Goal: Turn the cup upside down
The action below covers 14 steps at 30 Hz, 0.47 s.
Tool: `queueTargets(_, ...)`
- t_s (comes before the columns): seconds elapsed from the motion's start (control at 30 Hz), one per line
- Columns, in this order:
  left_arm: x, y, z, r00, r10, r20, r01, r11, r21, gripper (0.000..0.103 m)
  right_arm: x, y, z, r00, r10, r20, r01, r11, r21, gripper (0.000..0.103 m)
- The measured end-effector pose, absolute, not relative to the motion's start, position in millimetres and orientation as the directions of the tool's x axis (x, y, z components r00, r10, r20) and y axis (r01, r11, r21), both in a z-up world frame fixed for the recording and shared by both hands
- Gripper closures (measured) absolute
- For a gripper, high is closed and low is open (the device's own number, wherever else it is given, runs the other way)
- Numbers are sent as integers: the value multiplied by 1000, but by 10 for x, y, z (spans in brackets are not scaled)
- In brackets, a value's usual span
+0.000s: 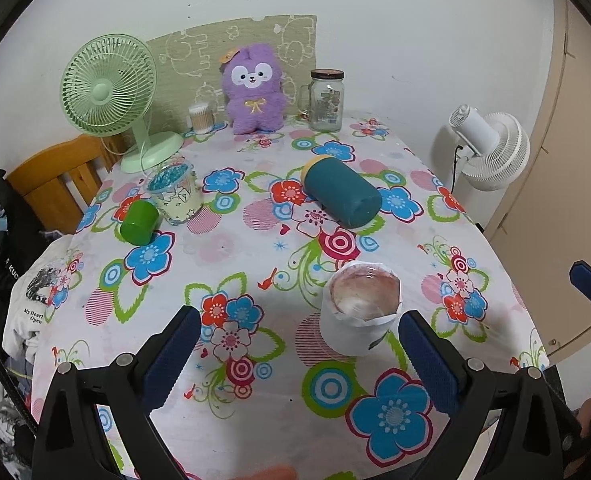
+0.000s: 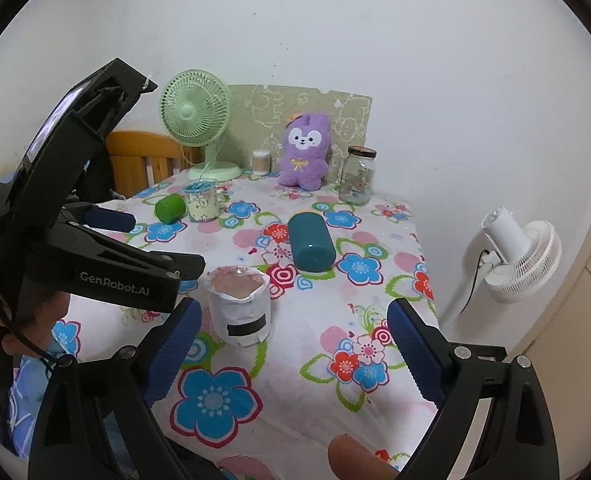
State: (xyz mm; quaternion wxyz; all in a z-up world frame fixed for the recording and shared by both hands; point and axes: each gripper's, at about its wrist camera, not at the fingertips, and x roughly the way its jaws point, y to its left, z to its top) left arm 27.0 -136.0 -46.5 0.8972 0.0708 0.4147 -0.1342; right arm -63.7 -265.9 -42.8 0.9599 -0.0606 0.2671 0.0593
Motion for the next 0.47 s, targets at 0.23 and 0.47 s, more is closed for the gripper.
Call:
queueTargets(0.23,251,-1377,-466,623,-185,-760,302,953,16,3,-633,-2721,-489,839,78,-539,-126,991,-53,8)
queueTargets(0.47,218,-1388,-448,635,-183,-751,308,951,29,3,-658,-2746,-497,842,63,-536,-110,992,-58,8)
